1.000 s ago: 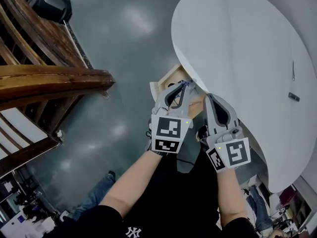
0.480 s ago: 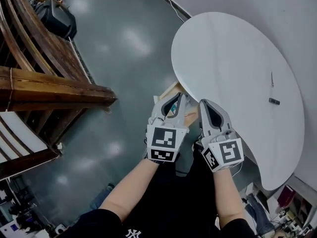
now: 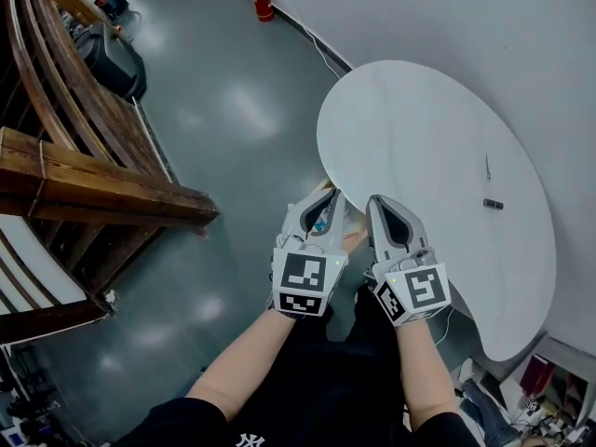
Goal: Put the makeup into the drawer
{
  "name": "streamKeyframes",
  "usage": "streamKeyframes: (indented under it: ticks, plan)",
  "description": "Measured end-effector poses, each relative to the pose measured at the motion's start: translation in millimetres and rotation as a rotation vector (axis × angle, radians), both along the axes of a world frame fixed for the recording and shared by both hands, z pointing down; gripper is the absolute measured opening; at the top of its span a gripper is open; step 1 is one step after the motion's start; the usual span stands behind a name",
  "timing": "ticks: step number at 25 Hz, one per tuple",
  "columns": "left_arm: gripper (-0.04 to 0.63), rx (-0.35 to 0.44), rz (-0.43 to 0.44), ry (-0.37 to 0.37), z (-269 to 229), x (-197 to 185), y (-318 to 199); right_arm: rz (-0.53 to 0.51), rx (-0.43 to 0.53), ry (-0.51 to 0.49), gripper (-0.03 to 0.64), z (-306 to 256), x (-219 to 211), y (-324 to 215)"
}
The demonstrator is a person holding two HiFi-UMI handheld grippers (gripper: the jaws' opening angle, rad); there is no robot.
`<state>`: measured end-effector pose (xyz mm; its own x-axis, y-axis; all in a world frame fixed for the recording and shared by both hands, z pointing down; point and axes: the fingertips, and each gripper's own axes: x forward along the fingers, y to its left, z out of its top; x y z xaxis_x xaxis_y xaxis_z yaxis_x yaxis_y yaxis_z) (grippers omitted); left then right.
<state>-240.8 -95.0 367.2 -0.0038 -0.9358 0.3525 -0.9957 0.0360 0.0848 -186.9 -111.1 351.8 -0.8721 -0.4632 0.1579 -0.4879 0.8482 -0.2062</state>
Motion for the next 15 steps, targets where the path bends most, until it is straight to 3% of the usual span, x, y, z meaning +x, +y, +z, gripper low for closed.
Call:
streamKeyframes:
  ticks: [15]
  plan:
    - [0.015,0.151,0.063,-0.035,-105,25,10,0.05,0.086,-0.021,0.015,-87,23,-3]
